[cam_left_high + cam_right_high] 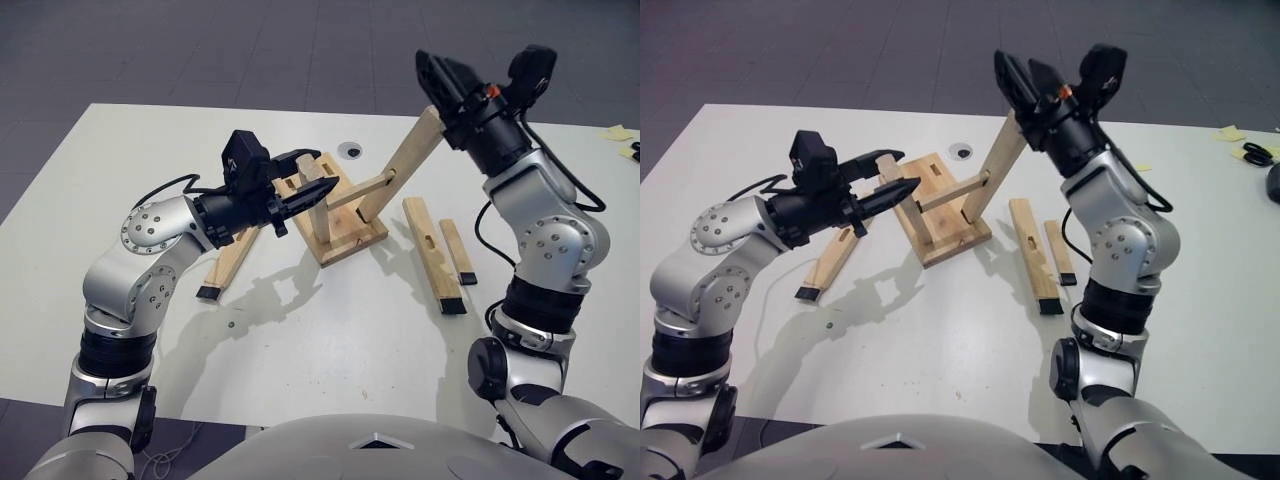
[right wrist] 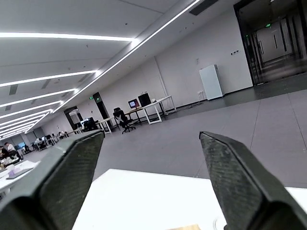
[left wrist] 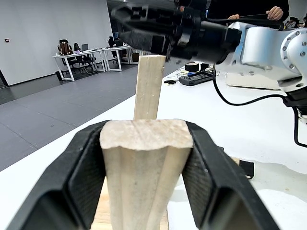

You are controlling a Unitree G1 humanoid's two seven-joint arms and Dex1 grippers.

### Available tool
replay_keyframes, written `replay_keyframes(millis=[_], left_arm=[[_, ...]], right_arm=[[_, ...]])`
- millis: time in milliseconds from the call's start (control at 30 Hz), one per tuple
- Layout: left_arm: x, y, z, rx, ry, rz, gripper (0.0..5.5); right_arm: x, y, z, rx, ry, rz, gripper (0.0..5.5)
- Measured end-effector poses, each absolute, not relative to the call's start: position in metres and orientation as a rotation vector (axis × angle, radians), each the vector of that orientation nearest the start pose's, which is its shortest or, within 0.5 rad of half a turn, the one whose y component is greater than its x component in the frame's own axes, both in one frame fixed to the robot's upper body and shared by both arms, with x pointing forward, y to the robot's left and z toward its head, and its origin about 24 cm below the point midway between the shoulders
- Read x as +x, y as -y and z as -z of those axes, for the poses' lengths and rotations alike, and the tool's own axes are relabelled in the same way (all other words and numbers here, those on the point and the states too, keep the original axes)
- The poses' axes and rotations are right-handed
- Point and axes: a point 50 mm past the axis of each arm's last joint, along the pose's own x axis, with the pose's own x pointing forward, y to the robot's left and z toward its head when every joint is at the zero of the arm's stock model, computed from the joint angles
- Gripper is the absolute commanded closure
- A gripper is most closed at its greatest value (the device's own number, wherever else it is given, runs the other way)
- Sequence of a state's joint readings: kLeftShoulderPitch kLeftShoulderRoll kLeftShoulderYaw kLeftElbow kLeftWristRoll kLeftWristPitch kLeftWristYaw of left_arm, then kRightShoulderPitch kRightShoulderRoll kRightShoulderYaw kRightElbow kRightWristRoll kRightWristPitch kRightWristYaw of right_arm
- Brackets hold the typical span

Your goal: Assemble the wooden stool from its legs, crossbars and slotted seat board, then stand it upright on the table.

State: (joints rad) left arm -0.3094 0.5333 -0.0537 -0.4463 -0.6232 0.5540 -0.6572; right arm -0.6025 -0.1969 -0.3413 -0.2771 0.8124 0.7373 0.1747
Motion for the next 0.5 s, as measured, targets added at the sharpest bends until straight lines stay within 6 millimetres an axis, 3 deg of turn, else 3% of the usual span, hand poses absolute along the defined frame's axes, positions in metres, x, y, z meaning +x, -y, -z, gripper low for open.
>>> replay_keyframes(millis=[233,333,400,500], left_arm=[[0.252,-0.134,-0.175,0.069,0.080,1.049,3.37],[0.252,-0.134,-0.175,0.068,0.079,1.051,3.37],[0.252,-0.134,-0.175,0.069,0.078,1.048,3.37],[0.251,-0.133,-0.179,0.071,0.102,1.052,3.38]], right_arm=[[0.305,0.180,-0.322,0.535,0.583,-0.467,0.16],[0.297,0.186,-0.362,0.611,0.725,-0.475,0.10],[0.305,0.183,-0.347,0.684,0.649,-0.467,0.10],[0.328,0.151,-0.258,0.707,0.263,-0.466,0.10]])
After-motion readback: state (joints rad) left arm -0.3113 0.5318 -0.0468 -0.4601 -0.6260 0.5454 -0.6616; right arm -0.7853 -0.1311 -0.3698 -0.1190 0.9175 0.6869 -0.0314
